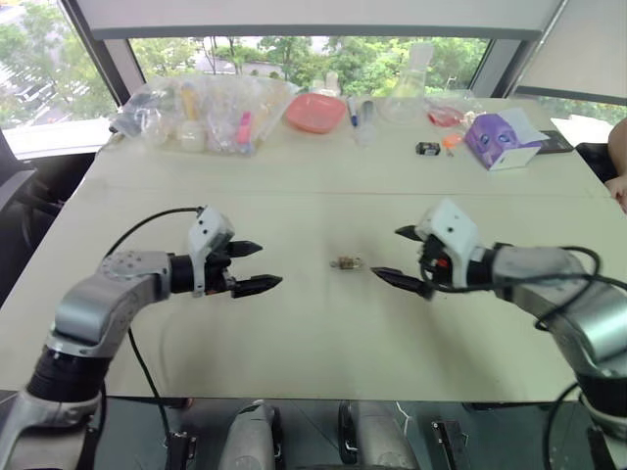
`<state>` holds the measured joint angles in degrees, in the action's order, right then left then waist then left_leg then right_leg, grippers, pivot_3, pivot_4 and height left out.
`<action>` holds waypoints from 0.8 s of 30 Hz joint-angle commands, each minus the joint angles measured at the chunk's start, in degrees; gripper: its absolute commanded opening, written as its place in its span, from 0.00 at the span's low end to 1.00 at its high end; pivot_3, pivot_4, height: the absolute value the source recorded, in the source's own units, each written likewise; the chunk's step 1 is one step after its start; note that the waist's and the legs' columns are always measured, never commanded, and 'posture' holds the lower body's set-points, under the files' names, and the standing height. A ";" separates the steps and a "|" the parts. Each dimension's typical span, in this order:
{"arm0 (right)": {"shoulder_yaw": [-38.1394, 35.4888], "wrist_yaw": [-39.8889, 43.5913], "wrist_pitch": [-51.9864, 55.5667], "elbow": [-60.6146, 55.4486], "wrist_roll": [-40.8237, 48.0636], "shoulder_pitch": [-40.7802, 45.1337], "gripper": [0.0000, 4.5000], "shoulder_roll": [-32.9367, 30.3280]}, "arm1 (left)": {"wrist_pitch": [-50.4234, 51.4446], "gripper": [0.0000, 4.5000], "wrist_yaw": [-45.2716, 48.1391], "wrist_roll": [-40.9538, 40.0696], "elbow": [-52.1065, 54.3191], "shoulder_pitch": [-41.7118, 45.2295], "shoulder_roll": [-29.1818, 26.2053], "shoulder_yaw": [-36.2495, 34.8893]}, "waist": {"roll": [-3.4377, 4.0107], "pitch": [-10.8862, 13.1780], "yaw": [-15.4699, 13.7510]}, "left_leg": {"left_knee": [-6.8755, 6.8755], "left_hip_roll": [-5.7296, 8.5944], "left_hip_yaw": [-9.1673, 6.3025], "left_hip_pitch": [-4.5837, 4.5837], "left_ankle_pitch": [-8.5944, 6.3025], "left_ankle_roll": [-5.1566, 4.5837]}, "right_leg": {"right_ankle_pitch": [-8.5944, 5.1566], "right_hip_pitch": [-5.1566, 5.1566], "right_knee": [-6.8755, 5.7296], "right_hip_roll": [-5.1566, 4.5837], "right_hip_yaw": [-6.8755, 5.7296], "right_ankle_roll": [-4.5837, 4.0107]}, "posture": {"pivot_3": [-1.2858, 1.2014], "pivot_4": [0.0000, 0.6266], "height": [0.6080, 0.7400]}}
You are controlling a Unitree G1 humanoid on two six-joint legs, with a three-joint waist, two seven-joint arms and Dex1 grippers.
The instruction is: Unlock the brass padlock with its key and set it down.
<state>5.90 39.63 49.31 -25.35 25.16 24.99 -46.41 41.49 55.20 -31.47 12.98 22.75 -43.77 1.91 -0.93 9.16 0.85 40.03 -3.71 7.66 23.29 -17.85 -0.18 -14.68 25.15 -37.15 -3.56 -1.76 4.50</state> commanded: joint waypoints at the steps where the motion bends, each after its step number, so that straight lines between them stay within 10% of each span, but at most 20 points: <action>1: 7.23 4.66 -5.19 7.99 -4.97 5.30 1.00 1.45 | -2.46 0.99 4.85 0.27 -1.58 3.05 -1.45 0.43 | 0.01 0.00 -0.13 | 0.00 0.00 0.01 0.00 0.00 0.00 | 0.00 0.00 0.00 0.00 0.00 0.00 | 0.52 0.24 0.95; 19: 19.49 19.20 -22.28 36.90 -20.69 17.08 1.00 10.06 | -3.74 0.99 3.12 2.82 -0.70 1.97 0.84 0.29 | 0.01 0.01 -0.14 | 0.04 -0.01 0.09 0.12 0.18 0.31 | 0.01 0.11 -0.02 -0.02 0.01 0.03 | 0.52 0.24 0.95; 24: 20.29 20.18 -25.84 39.53 -23.32 16.82 0.48 11.34 | -3.69 1.00 2.24 2.82 -0.91 2.01 1.68 0.12 | 0.00 0.00 -0.12 | 0.05 -0.01 0.09 0.08 0.18 0.32 | 0.01 0.07 -0.04 -0.02 0.01 0.03 | 0.52 0.24 0.95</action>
<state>25.57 60.18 24.36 12.65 4.23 41.58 -35.22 38.15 57.81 -28.02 10.33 24.75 -42.22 3.58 -0.93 9.17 0.73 40.08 -3.73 7.75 23.35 -17.67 0.15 -14.67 25.21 -37.20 -3.59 -1.75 4.53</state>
